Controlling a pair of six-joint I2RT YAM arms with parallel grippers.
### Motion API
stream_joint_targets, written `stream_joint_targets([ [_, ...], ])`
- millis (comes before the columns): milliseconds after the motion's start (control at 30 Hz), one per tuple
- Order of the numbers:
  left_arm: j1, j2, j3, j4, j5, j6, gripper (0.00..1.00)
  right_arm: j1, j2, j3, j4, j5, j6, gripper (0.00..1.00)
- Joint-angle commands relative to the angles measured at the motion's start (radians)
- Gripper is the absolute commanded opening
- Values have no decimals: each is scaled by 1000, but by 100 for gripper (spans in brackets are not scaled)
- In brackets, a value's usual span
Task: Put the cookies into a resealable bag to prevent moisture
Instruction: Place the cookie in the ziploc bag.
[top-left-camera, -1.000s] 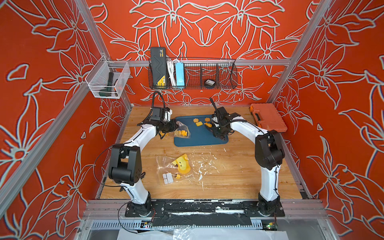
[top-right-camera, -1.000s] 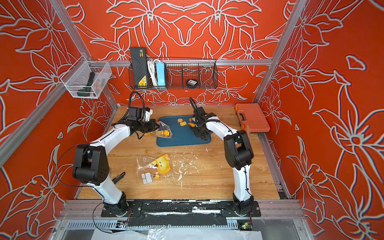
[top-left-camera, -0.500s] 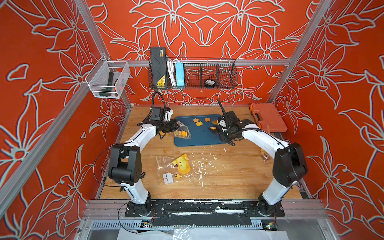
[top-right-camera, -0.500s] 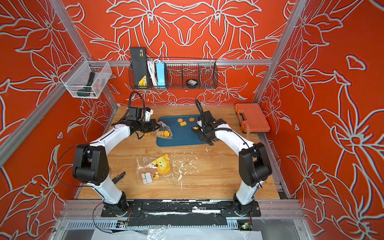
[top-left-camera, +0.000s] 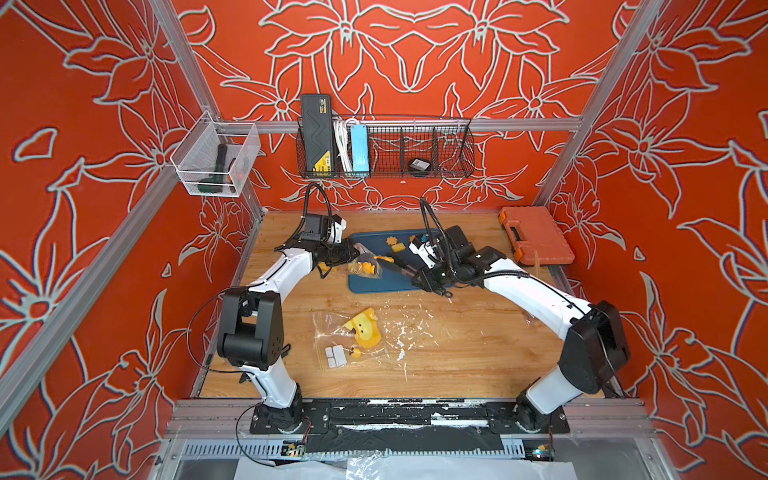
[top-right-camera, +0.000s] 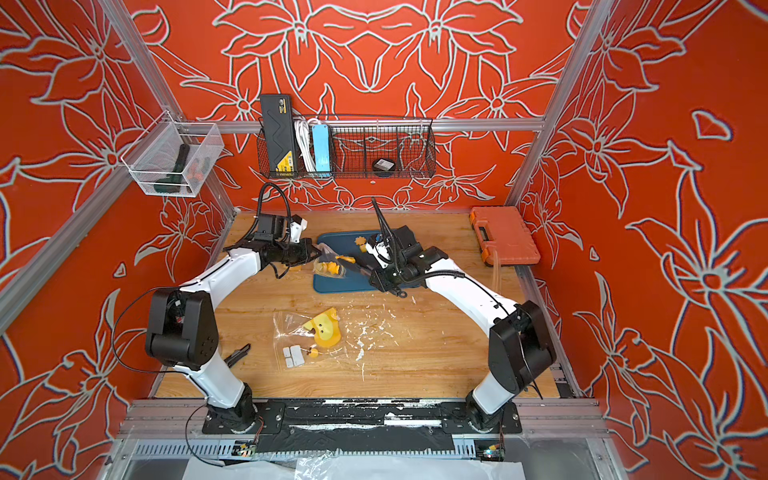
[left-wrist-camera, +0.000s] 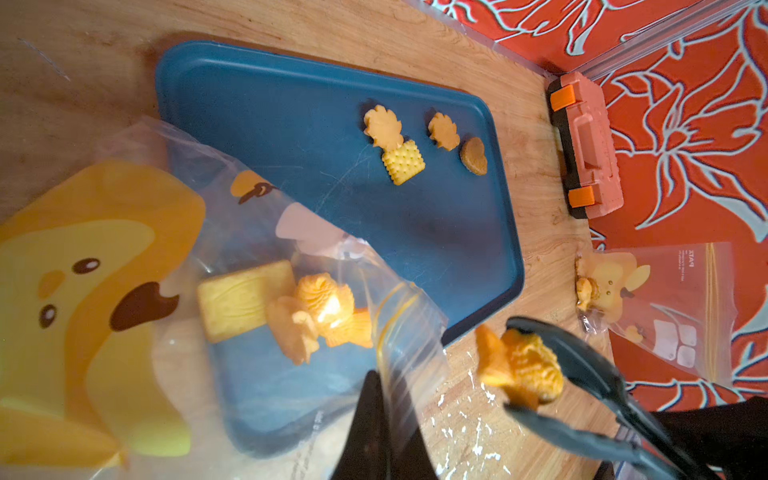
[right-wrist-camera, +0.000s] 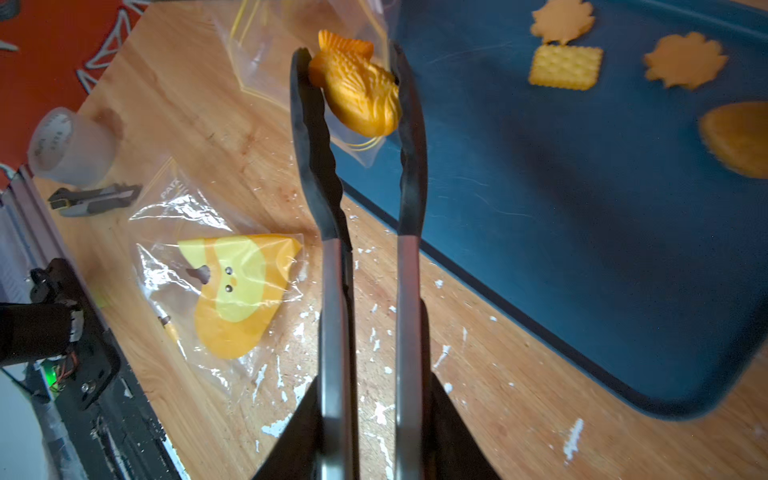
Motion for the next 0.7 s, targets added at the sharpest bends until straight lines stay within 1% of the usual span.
stream_joint_targets([
  [0,6,8,15,10,24,7,0,20,55,56,44,-51,7,36],
  [133,6,9,16,11,29,8,0,38,136,118,20,-44,8,36],
  [300,4,10,16,13,36,8,0,43,234,201,21,5,46,35],
  [400,4,10,16,13,38,9,0,45,293,262,9,-27,53,35],
  [433,4,10,16,12,37,8,0,46,306,275,7,-43,52,37],
  [533,4,9,16,11,34,10,0,51,311,287,9,-58,48,48],
  [667,4,8,18,11,35,9,0,50,286,272,6,-57,45,52],
])
